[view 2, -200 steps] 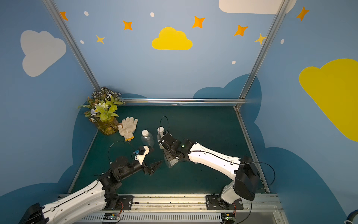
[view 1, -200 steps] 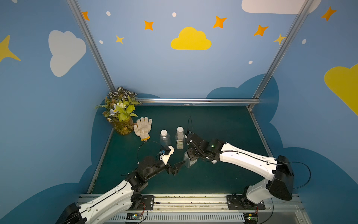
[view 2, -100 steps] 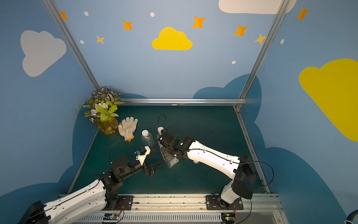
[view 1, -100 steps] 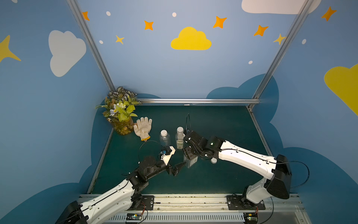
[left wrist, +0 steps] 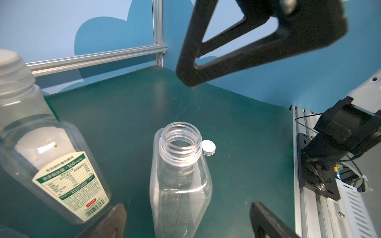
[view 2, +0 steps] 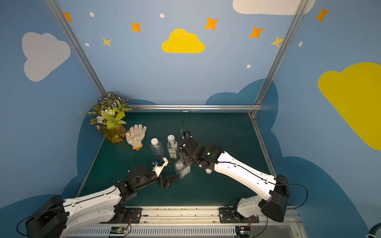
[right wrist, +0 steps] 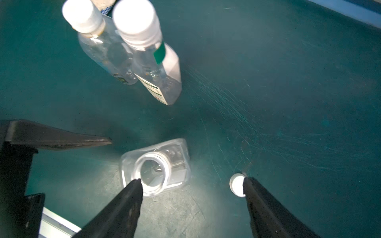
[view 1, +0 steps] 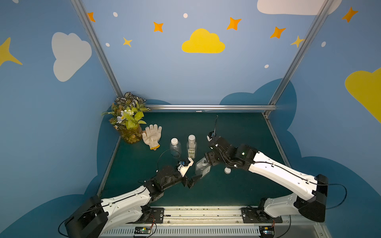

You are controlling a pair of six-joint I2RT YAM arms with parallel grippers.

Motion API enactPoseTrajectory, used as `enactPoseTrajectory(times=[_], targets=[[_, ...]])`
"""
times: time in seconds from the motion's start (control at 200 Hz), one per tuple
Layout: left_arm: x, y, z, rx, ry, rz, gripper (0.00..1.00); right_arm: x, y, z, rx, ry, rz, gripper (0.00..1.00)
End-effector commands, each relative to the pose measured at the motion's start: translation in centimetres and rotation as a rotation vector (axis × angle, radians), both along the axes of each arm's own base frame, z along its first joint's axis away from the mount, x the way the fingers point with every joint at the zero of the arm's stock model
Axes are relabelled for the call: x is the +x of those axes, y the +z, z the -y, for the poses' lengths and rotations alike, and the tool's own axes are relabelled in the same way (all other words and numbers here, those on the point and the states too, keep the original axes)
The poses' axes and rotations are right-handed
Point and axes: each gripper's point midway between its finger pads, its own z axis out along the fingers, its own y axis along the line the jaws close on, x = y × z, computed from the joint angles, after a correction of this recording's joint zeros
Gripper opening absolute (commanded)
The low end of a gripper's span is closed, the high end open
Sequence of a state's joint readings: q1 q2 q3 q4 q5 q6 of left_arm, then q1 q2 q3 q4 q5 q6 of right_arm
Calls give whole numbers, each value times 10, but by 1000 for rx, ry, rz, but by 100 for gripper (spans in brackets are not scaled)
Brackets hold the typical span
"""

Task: Screw on the bottle caps
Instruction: Place the plastic bottle at the center of the board, then pick up the plastic bottle at the center of the board.

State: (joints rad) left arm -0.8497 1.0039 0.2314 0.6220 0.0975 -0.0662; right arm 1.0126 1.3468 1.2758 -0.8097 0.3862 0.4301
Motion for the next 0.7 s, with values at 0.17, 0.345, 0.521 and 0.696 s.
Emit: enactPoseTrajectory(times=[0.17,0.345,0.521,0.696], targets=[[11,9,6,-36,40,116,94,3,-10,35,56,-106,6,82],[12,0,13,-22,14,115,93,3,-16,44,59,-125,-9,82],[18,-5,19,-27,17,114,91,4,-20,44,60,-127,-19,82],[22,-11,25,-11,15,103,88,5,-24,43,60,-125,-28,82]])
